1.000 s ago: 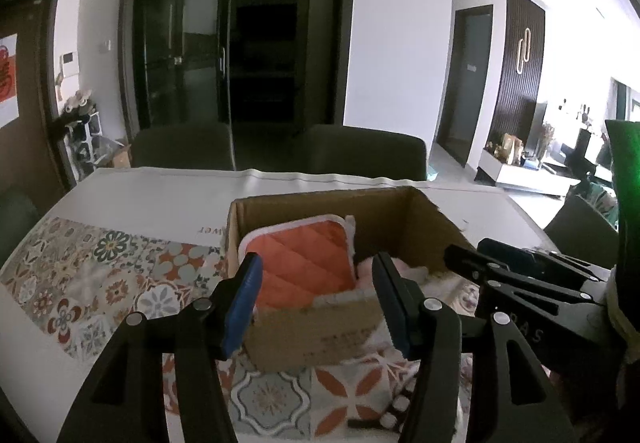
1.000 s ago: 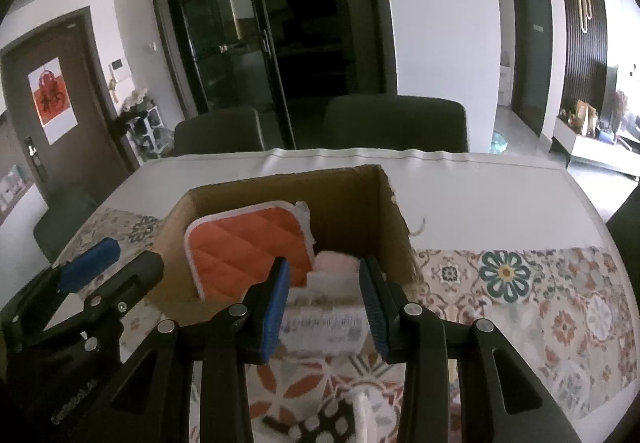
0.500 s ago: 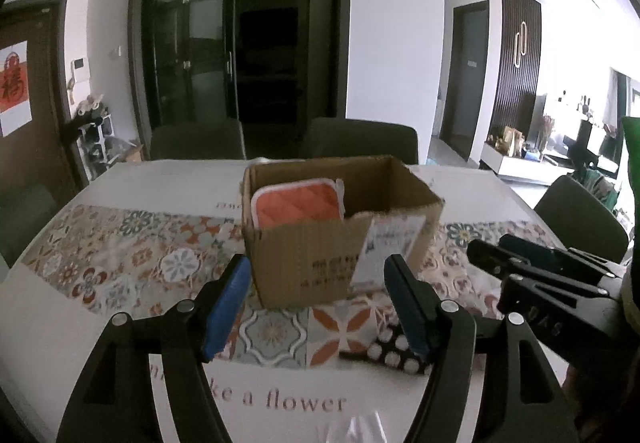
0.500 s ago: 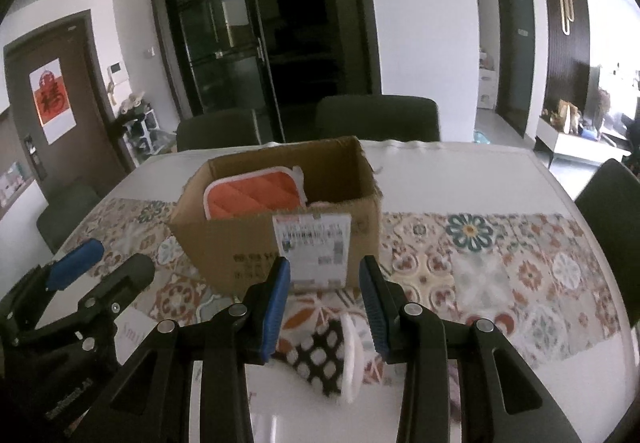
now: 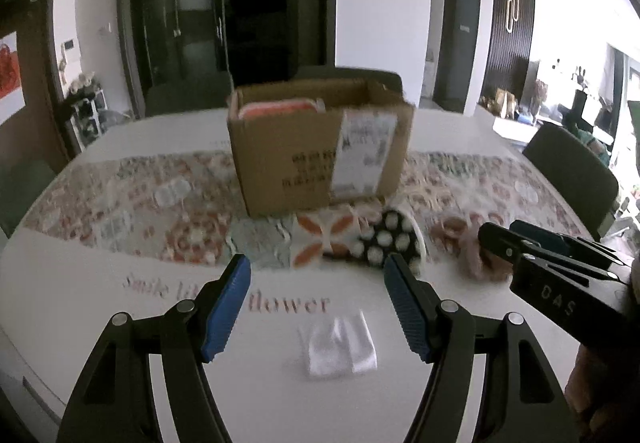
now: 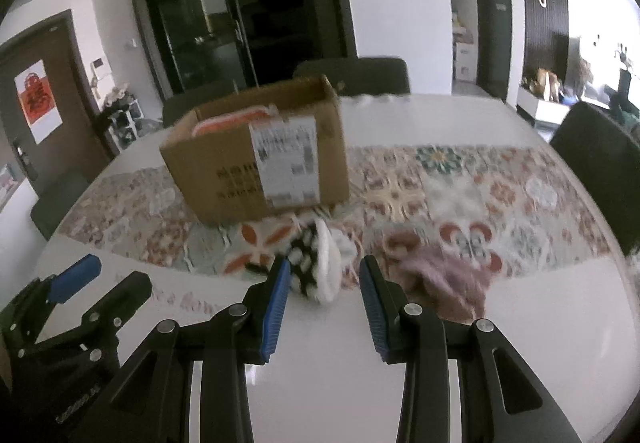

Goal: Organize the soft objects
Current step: 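Withdraw both open grippers from the box back over the table, then close the left gripper on the white lace-edged cloth and lift it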

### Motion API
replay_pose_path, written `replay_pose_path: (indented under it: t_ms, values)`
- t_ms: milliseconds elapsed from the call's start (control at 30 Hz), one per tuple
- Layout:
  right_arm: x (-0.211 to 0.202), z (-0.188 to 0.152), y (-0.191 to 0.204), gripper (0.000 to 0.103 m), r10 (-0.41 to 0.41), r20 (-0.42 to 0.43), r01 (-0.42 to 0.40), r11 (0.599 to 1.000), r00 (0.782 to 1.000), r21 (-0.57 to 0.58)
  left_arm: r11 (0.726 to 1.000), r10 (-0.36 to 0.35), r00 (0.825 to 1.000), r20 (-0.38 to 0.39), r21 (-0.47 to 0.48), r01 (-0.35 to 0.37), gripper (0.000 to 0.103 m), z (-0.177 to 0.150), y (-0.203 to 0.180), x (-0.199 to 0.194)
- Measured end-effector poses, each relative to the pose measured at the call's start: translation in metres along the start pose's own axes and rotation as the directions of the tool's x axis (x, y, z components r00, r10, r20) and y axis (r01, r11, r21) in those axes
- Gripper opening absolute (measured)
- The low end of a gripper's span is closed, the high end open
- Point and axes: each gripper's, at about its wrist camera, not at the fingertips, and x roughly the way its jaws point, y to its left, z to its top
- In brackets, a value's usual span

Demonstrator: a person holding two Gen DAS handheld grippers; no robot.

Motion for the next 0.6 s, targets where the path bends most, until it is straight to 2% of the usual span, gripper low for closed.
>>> replay_pose_path:
  t_ms: [400, 600]
  values:
    - [0.012, -0.053, -0.020, 0.038, -0.038, -0.078, 0.039, 0.999, 0.996, 0.018, 0.998, -0.055, 0.993, -0.107, -0.015, 0.054, 0.068, -0.054, -0.009, 0.024]
    - [0.028, -0.069, -0.025, 0.038, -0.045, -0.143, 0.050, 0.998, 0.989, 0.030, 0.997, -0.072, 0.981, -0.182, -0.025, 0.069, 0.068, -0.064, -0.011, 0.051]
